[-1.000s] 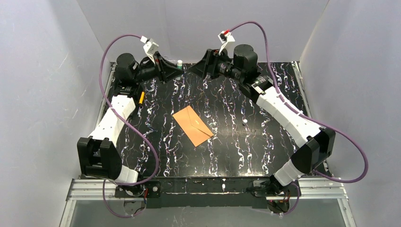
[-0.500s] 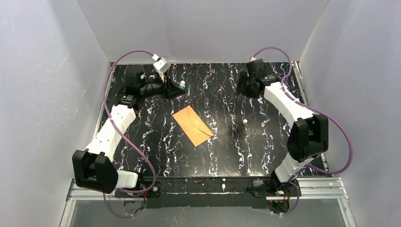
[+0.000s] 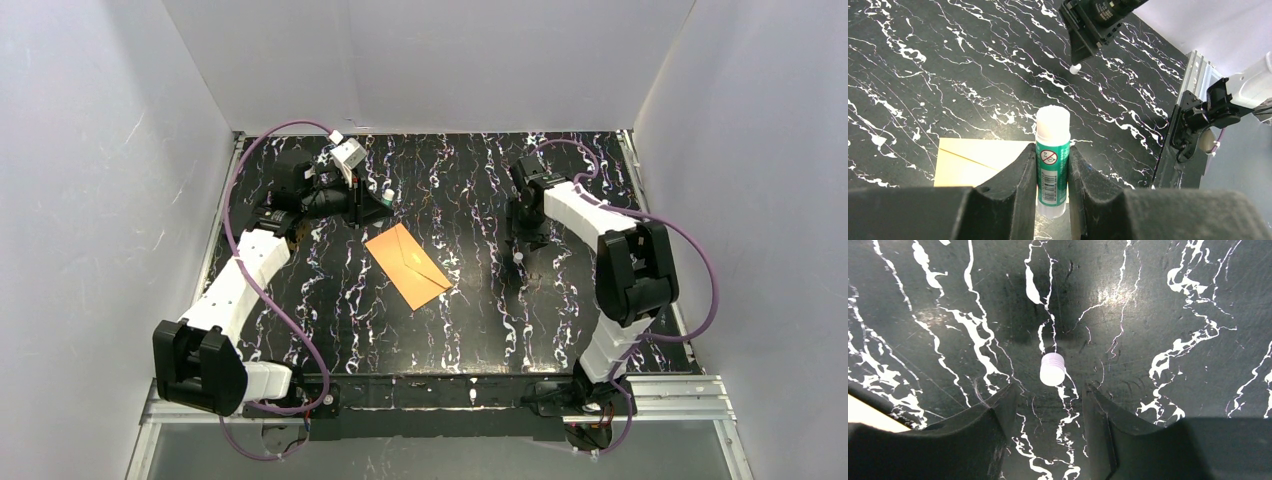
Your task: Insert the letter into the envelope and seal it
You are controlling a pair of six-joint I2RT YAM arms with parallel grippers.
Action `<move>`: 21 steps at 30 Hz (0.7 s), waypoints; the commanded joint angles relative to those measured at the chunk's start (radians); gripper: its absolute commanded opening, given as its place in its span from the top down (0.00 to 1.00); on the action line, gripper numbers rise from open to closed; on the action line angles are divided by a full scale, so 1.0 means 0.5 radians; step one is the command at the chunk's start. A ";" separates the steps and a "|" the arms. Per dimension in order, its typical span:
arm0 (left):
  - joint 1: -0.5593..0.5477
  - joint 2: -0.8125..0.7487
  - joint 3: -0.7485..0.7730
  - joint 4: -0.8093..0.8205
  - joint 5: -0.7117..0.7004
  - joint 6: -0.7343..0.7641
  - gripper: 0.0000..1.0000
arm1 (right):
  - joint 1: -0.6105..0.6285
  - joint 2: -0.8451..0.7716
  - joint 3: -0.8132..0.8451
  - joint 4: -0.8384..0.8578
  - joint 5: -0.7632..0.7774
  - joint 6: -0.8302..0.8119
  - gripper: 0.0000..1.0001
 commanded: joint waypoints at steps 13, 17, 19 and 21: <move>-0.013 -0.048 0.013 0.048 0.045 -0.066 1.00 | 0.004 0.171 -0.020 0.096 -0.036 -0.023 0.52; -0.011 -0.047 0.014 0.046 0.045 -0.072 1.00 | 0.004 0.205 0.005 0.058 -0.054 -0.027 0.59; -0.012 -0.050 0.016 0.046 0.038 -0.068 1.00 | 0.004 0.228 0.038 0.003 -0.079 -0.027 0.63; -0.013 -0.050 0.018 0.043 0.028 -0.059 1.00 | 0.003 0.222 0.046 -0.015 -0.094 -0.027 0.68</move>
